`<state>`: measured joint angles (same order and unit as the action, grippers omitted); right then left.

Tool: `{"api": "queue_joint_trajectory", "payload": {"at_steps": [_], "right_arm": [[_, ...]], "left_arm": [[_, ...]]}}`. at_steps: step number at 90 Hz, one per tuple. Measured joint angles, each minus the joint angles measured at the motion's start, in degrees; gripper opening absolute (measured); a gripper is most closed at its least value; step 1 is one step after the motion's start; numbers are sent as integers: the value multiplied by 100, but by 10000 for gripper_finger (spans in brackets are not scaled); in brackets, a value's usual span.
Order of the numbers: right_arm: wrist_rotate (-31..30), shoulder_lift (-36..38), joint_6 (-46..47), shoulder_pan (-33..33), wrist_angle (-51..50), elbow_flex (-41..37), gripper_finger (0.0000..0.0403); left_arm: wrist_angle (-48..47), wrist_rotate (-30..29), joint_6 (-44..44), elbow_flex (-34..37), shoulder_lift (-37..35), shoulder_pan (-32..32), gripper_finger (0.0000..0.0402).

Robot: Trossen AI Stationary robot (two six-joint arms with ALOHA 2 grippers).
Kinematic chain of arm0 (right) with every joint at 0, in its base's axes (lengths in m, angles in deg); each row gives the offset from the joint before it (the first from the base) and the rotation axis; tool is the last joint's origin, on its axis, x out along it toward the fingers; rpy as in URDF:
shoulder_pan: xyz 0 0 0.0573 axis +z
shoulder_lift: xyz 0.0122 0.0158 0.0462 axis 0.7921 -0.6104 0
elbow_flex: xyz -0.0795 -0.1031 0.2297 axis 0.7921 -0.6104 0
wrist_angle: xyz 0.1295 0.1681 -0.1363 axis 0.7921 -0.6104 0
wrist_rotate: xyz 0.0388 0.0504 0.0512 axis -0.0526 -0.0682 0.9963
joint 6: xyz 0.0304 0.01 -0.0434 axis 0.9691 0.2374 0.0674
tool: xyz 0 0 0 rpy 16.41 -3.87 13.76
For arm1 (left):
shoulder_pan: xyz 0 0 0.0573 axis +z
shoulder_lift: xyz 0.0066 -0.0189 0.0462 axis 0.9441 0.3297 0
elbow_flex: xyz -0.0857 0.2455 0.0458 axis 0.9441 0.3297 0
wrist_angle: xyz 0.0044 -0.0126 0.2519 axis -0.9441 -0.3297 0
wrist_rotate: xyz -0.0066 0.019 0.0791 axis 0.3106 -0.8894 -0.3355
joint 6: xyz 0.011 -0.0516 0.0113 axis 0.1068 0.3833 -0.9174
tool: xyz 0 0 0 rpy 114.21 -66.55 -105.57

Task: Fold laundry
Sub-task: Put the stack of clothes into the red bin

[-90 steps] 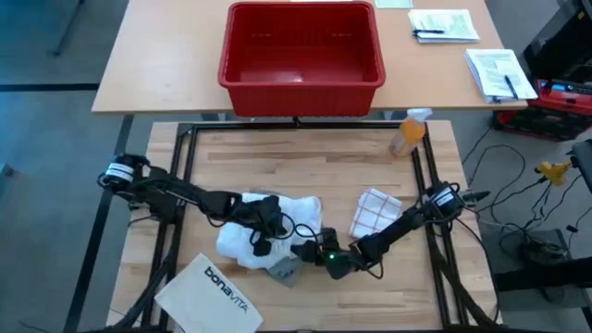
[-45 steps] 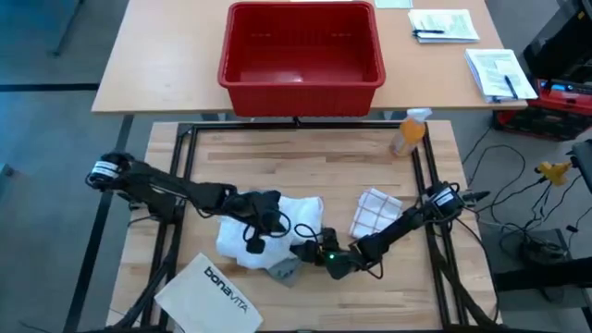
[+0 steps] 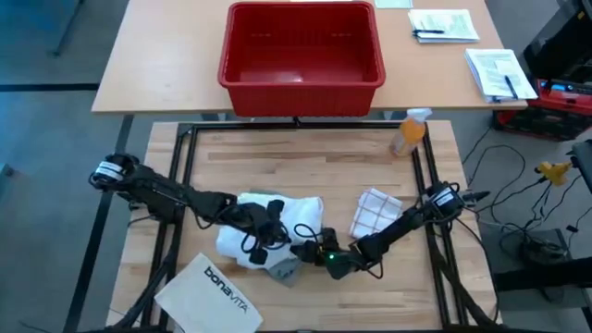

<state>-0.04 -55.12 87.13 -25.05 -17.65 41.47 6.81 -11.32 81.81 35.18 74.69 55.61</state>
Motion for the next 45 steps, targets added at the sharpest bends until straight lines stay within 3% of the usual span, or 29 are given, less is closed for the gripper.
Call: {"api": "queue_joint_trajectory", "payload": {"at_steps": [24, 45], "right_arm": [[62, -2, -88, 10, 7, -17, 400], [-6, 9, -356, -13, 369, -37, 400]], "left_arm": [[423, 12, 316, 58, 705, -13, 0], [418, 69, 402, 118, 803, -26, 0]]}}
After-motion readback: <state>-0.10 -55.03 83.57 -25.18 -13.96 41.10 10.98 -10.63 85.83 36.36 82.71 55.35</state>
